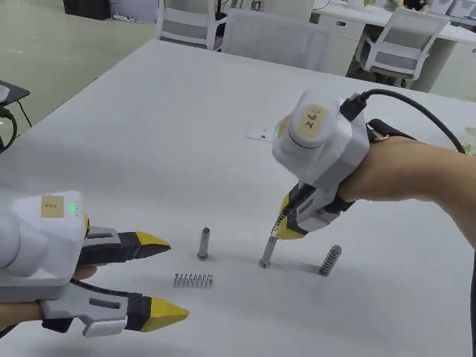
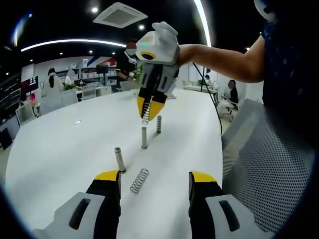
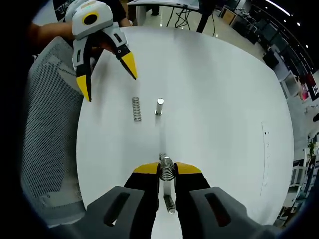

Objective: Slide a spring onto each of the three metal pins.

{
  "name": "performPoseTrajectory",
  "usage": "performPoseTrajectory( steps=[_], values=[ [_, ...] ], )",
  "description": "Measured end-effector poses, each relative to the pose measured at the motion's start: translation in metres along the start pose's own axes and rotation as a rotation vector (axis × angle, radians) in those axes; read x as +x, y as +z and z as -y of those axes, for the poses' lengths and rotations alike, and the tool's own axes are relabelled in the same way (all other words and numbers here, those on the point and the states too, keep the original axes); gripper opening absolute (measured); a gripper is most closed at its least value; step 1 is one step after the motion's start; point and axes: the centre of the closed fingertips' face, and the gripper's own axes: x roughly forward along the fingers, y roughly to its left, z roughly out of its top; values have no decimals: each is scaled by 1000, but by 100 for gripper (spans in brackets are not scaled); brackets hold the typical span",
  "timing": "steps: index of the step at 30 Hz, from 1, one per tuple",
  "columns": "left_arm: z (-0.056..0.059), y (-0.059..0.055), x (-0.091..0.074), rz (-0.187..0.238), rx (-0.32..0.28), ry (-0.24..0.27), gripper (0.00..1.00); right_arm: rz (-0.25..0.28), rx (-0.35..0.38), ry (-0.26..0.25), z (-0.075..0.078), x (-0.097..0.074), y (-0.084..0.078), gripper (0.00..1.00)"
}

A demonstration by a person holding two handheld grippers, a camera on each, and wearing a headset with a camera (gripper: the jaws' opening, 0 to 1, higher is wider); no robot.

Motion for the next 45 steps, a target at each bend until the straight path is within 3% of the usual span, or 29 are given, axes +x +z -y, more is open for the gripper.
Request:
performPoseTrajectory(
  steps=[19,45],
  values=[
    [0,-1,1,-5,-7,-5,49,-2,20,23,0,12,-2,9],
    [-2,-3,2,-6,-11,-3,48,-37,32,51,-2,45,-10,9]
  ],
)
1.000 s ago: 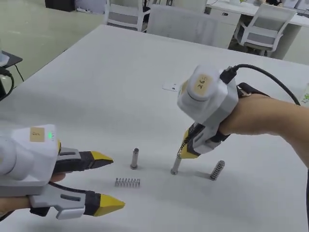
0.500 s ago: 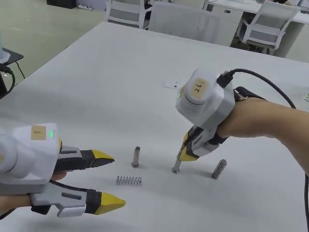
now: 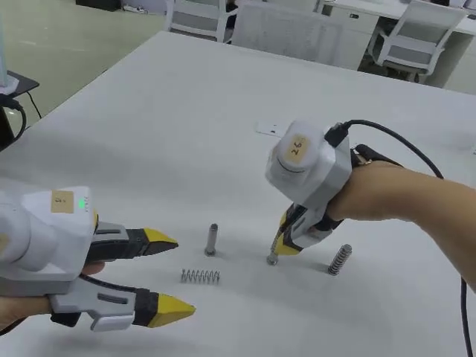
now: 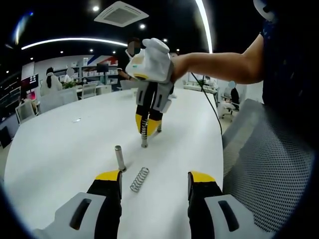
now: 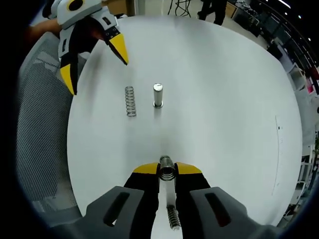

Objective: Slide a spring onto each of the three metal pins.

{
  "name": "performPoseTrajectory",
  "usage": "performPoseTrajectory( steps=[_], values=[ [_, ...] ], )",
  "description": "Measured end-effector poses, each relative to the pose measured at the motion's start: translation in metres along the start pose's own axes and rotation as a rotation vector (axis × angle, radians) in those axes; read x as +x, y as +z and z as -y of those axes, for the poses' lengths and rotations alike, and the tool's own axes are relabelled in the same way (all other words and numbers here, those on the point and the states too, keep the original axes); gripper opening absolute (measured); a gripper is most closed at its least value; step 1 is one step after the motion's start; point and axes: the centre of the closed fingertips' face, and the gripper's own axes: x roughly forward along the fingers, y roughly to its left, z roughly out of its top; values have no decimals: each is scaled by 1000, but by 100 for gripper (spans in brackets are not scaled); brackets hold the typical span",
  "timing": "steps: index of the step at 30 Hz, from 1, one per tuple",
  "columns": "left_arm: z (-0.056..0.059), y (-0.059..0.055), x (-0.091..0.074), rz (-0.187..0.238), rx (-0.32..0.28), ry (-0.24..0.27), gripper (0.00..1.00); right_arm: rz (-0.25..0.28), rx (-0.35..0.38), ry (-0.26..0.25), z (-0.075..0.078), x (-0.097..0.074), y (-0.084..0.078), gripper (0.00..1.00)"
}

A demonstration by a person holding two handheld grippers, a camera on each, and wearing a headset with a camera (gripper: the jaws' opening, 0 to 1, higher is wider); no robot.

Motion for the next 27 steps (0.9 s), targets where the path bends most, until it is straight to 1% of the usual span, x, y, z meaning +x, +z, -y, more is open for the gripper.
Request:
performPoseTrajectory(
  steps=[14,20,27],
  values=[
    [1,0,0,0,0,1,47,-9,3,3,-2,15,-5,9],
    [1,0,0,-1,-1,2,47,-12,9,11,-4,19,-6,9],
    [1,-1,1,-3,-2,-1,47,-11,17,13,-3,19,-7,9]
  ],
)
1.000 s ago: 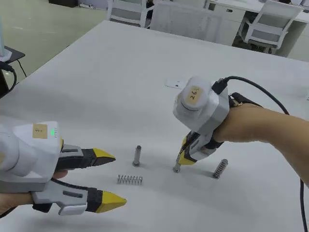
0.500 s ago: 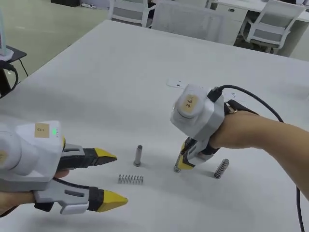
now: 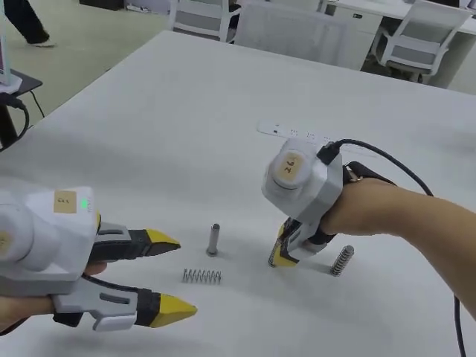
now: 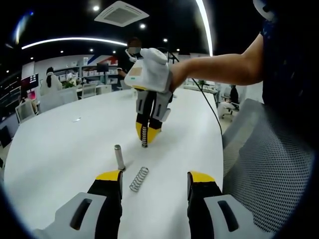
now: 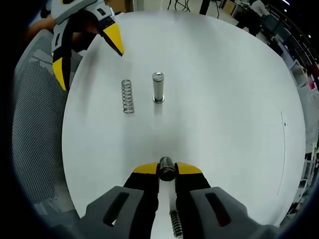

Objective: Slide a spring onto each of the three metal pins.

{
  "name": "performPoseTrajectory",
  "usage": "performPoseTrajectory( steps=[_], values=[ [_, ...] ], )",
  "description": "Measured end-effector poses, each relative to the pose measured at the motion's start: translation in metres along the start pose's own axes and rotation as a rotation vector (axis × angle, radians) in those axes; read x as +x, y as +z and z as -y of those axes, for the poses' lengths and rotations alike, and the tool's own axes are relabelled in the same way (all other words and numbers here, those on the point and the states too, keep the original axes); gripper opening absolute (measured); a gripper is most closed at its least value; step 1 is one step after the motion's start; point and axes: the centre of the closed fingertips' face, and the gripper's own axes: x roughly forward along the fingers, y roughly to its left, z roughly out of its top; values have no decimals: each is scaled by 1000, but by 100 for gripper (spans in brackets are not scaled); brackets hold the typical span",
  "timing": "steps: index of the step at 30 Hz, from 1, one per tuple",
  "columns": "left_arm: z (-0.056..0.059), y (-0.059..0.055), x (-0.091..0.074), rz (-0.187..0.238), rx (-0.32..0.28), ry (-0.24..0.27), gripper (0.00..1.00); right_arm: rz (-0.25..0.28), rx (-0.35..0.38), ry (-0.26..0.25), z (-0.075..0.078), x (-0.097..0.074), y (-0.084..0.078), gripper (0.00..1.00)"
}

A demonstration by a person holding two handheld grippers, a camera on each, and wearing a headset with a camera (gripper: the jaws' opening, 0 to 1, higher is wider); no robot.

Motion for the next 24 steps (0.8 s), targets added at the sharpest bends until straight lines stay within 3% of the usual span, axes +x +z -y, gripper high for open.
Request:
performPoseTrajectory(
  steps=[13,24],
  values=[
    [-1,2,0,0,7,-5,47,6,19,-11,3,-3,-3,16],
    [1,3,2,0,10,-14,47,10,53,-18,0,-8,-15,19]
  ],
)
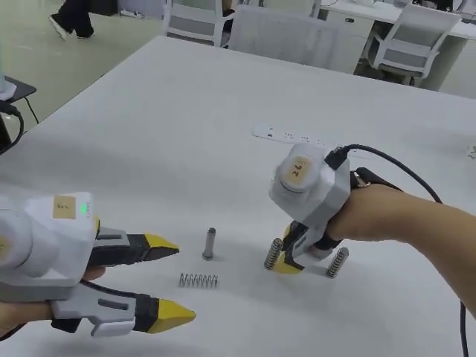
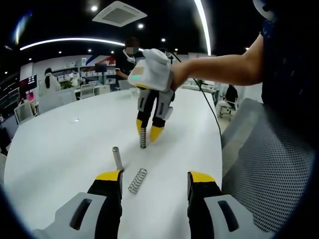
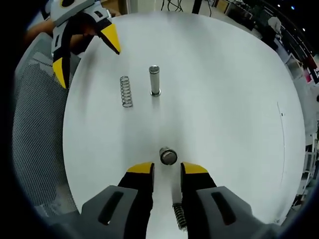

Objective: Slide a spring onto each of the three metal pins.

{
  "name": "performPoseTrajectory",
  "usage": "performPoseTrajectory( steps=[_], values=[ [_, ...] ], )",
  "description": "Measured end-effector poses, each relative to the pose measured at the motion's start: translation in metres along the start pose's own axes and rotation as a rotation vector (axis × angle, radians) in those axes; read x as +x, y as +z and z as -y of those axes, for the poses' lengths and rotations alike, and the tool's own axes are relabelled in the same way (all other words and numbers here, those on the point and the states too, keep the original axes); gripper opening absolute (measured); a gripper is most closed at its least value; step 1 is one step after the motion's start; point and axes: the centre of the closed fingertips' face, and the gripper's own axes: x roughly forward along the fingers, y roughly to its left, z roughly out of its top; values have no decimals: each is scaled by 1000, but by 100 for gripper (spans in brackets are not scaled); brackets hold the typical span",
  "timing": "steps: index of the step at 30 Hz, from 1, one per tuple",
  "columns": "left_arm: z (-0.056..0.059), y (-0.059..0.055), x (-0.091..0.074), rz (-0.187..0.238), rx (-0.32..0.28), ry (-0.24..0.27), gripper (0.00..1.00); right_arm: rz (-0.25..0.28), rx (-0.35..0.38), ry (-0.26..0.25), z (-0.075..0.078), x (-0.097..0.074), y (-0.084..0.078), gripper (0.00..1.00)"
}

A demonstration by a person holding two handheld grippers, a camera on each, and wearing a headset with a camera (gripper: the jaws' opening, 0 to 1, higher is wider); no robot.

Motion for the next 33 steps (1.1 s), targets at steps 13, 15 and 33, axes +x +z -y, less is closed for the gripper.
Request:
performPoseTrajectory(
  steps=[13,15,33],
  values=[
    [1,0,0,0,5,1,47,3,21,12,-19,-3,-8,20],
    [1,0,0,0,5,1,47,5,20,15,-22,-3,-8,20],
    [3,0,-3,0,11,11,47,59,-25,77,-65,-3,24,18]
  ],
)
